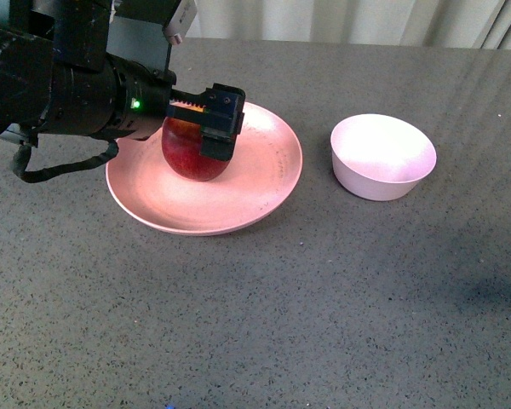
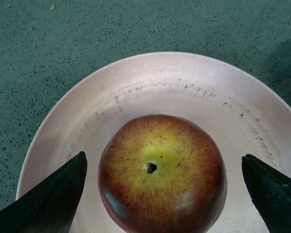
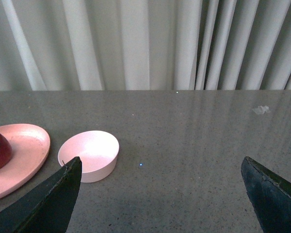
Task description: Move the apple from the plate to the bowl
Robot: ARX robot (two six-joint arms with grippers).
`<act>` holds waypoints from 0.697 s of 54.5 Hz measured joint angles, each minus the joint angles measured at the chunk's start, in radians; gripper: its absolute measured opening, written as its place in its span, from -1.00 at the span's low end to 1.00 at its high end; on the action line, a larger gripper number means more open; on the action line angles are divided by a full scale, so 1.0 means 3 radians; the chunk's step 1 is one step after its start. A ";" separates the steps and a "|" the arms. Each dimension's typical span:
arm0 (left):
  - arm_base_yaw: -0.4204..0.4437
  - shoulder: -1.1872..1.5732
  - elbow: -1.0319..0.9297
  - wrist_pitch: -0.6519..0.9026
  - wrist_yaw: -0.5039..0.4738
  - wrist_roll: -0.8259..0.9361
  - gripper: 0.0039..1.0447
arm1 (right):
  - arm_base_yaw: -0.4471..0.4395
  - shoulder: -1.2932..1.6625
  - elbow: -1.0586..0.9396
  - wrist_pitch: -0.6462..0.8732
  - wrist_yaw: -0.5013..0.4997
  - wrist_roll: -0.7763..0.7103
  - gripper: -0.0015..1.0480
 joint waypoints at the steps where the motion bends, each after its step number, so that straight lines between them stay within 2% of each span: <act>1: -0.0003 0.0008 0.0005 -0.0003 -0.0008 -0.0001 0.83 | 0.0000 0.0000 0.0000 0.0000 0.0001 0.0000 0.83; 11: -0.0015 0.0100 0.0043 -0.0069 -0.0074 -0.0041 0.82 | 0.0000 0.0000 0.0000 0.0000 0.0000 0.0000 0.83; 17: -0.0032 0.0111 0.0050 -0.0071 -0.0131 -0.0076 0.53 | 0.0000 0.0000 0.0000 0.0000 0.0001 0.0000 0.83; 22: -0.0061 0.0100 0.0050 -0.0072 -0.0168 -0.0106 0.45 | 0.0000 0.0000 0.0000 0.0000 0.0001 0.0000 0.83; 29: -0.0146 0.0001 0.0050 -0.0130 -0.0161 -0.0154 0.42 | 0.0000 0.0000 0.0000 0.0000 0.0000 0.0000 0.83; 38: -0.0407 -0.0206 0.0182 -0.0224 -0.0149 -0.0195 0.42 | 0.0000 0.0000 0.0000 0.0000 0.0000 0.0000 0.83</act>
